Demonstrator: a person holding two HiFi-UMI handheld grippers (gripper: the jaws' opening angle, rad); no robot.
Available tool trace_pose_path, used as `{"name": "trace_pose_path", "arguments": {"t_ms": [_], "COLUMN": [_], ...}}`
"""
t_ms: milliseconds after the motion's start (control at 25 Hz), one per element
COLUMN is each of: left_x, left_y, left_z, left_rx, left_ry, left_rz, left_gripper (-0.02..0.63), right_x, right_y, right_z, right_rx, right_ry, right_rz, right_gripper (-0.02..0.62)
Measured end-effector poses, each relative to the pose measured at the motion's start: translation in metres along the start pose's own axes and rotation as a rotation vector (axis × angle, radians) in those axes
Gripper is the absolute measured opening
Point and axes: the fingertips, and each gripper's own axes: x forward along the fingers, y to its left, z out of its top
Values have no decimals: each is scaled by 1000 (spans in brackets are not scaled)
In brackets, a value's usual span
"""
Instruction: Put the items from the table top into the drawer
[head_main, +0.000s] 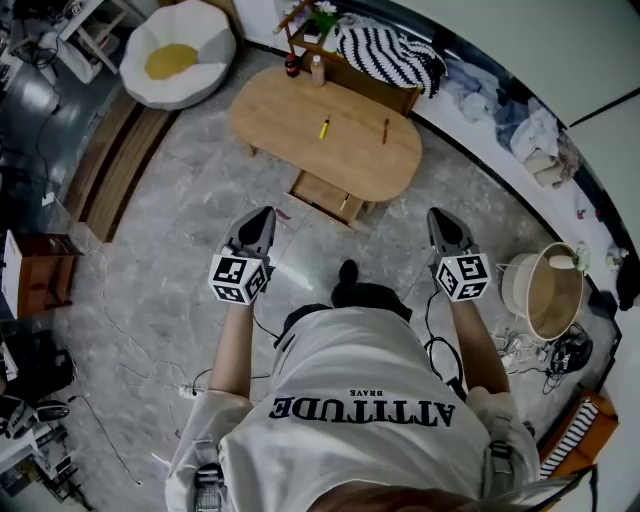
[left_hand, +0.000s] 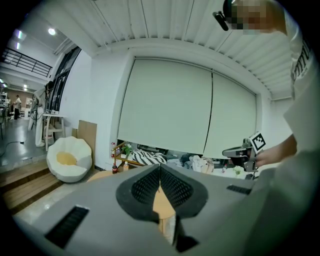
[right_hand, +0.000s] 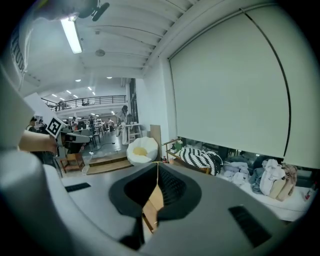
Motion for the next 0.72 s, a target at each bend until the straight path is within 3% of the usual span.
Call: {"name": "trace_pose_path", "arguments": {"t_ms": [720], "left_x": [76], "left_y": [0], "left_z": [24], "left_rx": [13], "left_ry": [28], "left_rz": [3], "left_gripper": [21], "right_x": [51], "right_y": [-59], "right_z": [11], "right_rx": [32], "right_ry": [23], "right_rz": [20], "right_gripper": [20]}}
